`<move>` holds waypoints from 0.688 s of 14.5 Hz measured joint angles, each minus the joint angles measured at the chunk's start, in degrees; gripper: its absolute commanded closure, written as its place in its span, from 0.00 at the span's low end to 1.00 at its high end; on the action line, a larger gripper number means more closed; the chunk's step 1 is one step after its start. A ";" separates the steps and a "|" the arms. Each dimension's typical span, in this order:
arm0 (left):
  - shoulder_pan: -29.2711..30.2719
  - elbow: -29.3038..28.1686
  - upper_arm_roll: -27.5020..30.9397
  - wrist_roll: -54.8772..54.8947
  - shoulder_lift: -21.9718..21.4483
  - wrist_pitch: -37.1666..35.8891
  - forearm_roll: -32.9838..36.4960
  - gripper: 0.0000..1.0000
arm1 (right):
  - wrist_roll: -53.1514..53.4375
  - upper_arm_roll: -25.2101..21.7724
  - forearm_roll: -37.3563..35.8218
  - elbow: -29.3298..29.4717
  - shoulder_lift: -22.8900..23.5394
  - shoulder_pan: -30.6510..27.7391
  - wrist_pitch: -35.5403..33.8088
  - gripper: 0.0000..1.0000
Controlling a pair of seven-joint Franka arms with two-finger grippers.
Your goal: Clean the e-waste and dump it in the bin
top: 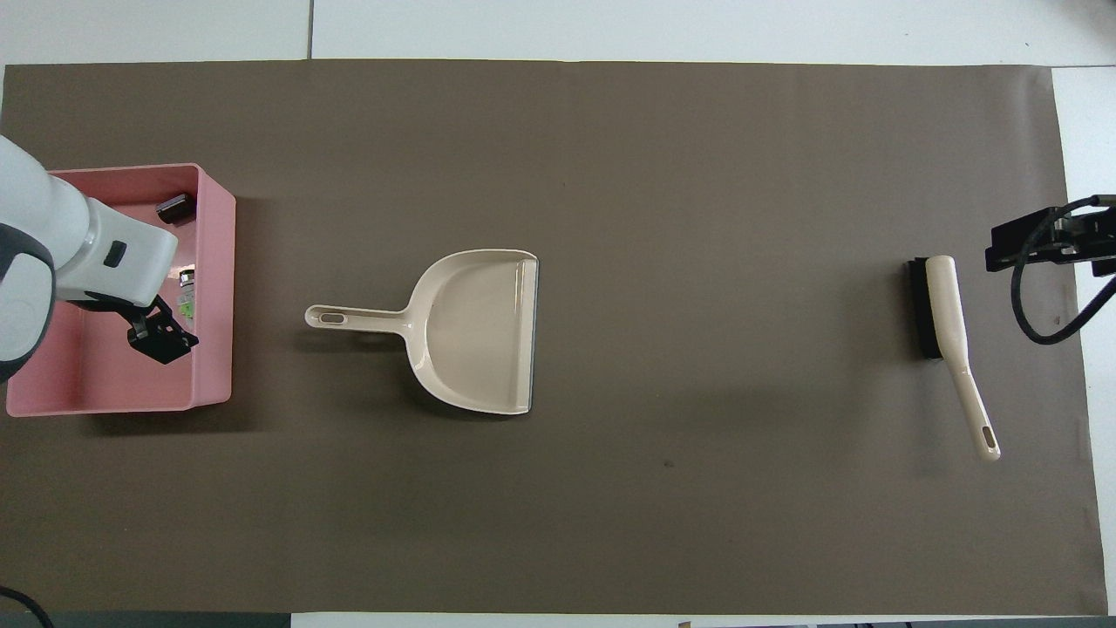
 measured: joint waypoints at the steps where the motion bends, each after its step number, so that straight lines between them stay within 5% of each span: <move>1: 0.44 0.00 0.00 -2.03 -0.82 -0.06 -0.18 0.01 | 0.00 0.00 0.00 0.00 0.00 0.00 0.00 0.00; 10: -0.77 3.83 -1.98 -56.06 -2.76 -1.25 -4.98 0.01 | 0.00 0.00 0.00 0.00 0.00 0.00 0.00 0.00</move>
